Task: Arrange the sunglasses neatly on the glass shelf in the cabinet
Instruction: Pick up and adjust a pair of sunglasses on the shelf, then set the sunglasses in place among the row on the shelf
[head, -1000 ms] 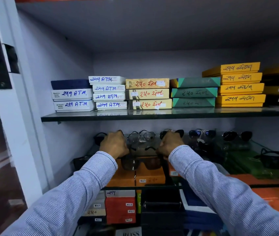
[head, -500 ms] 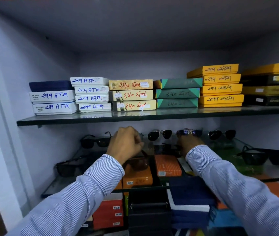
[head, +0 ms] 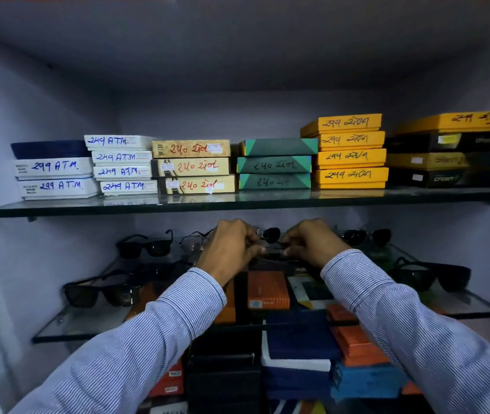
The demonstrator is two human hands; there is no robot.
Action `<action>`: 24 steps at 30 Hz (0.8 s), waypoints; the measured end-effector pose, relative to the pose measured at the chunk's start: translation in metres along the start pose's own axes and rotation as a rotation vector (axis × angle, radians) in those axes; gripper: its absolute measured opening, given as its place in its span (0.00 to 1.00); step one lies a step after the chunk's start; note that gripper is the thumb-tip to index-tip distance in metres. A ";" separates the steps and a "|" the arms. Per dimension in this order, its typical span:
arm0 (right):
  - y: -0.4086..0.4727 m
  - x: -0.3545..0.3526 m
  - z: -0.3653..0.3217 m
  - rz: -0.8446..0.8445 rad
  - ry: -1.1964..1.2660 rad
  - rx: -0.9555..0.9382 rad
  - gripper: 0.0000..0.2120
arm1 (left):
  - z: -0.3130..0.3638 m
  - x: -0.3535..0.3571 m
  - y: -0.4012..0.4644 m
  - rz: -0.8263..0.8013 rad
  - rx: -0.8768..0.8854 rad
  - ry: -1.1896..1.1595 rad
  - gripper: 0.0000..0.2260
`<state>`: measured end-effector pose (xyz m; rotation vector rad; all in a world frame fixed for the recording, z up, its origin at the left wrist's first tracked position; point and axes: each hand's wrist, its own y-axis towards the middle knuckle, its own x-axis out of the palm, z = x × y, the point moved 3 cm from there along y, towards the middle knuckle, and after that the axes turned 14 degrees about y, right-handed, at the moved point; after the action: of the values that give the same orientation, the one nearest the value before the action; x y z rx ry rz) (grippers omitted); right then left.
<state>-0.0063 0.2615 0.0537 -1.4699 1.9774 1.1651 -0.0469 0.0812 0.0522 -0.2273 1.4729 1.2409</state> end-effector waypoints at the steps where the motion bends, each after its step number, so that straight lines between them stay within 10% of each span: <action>1: -0.001 -0.003 0.001 0.000 0.015 -0.010 0.15 | 0.003 -0.001 0.000 -0.013 -0.006 0.002 0.11; 10: -0.005 -0.021 0.019 0.149 0.303 0.143 0.12 | -0.002 -0.008 0.000 -0.009 -0.171 0.014 0.05; 24: 0.012 0.017 0.033 0.074 0.110 0.252 0.06 | -0.010 0.017 0.003 -0.209 -0.295 0.228 0.03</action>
<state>-0.0288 0.2796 0.0268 -1.3669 2.1776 0.8408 -0.0608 0.0833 0.0384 -0.7230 1.4100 1.2875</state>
